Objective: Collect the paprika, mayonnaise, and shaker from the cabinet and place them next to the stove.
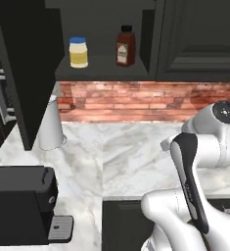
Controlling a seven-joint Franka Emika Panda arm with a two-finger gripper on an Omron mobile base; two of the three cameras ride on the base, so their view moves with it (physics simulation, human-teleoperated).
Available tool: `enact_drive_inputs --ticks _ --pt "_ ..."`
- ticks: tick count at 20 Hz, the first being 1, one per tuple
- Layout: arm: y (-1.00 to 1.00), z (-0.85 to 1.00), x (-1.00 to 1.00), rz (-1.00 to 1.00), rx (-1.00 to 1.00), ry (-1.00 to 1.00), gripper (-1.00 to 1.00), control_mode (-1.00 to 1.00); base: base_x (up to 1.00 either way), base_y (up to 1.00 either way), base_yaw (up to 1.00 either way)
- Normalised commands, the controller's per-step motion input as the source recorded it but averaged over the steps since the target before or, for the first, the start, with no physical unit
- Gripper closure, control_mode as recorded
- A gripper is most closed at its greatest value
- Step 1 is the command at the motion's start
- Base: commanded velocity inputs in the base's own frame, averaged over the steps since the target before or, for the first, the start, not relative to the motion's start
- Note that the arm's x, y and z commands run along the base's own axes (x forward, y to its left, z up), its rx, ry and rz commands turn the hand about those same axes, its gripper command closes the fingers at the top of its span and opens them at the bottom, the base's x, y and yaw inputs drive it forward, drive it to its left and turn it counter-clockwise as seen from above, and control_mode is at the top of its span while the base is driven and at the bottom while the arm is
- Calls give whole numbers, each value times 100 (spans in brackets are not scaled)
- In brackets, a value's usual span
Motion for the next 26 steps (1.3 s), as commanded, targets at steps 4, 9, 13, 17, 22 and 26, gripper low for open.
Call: enact_drive_inputs --ticks 4,9,13,17,22,26 --pt "0 0 0 0 0 0 -100 100 74 87 -3" --pt "0 0 0 0 0 0 -100 100 91 80 0" --pt "36 3 39 -1 1 -4 -100 -100 45 39 0" --pt "65 30 55 -5 0 -13 -100 -100 0 0 0" --pt "61 67 28 -10 0 -24 -100 -100 0 0 0" --pt "38 59 2 -12 0 -31 -100 -100 0 0 0"
